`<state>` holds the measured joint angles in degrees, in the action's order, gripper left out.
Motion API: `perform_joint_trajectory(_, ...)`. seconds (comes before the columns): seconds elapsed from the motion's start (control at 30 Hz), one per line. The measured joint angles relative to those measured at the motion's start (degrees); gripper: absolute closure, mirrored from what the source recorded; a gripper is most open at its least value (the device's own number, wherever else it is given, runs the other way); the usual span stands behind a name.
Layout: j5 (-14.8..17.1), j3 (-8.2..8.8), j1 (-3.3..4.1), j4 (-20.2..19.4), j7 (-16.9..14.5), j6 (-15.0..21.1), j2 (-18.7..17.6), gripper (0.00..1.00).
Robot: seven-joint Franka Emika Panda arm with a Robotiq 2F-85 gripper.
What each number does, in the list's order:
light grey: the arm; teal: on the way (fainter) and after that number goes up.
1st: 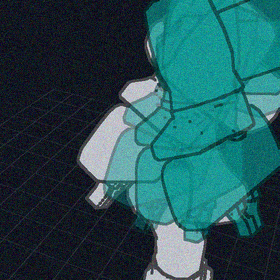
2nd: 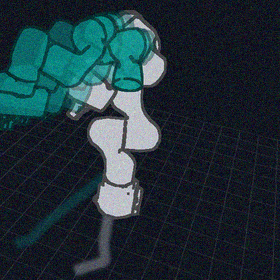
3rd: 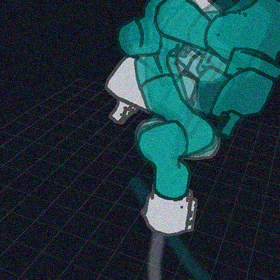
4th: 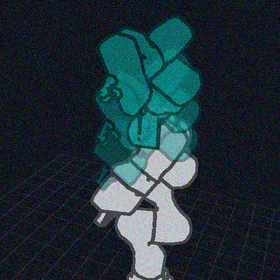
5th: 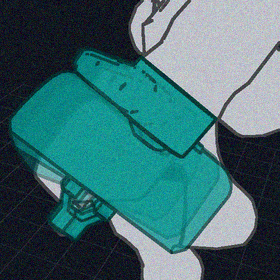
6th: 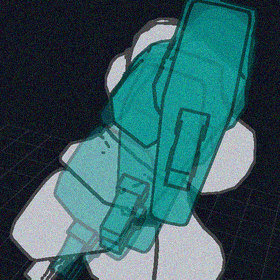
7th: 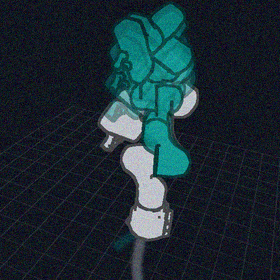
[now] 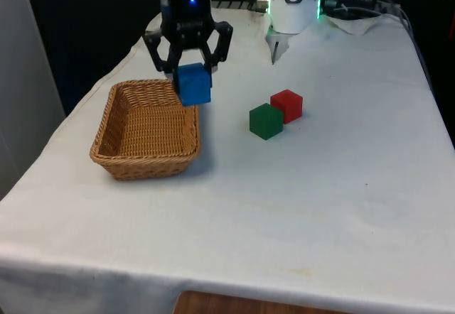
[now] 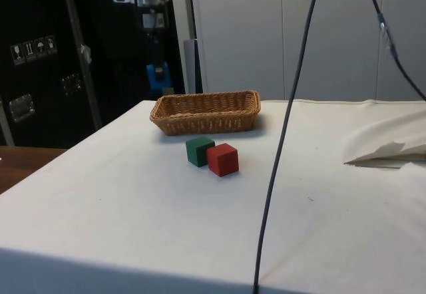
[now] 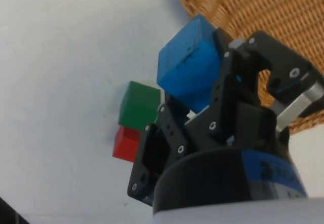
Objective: Pick up the blue cube and place it into the basket.
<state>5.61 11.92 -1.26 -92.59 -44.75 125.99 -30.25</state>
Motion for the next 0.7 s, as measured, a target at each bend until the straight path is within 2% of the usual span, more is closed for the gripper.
perform_joint_trajectory(0.7,0.00,4.41,-0.06,-6.25,-3.90,0.06,4.64,1.00)
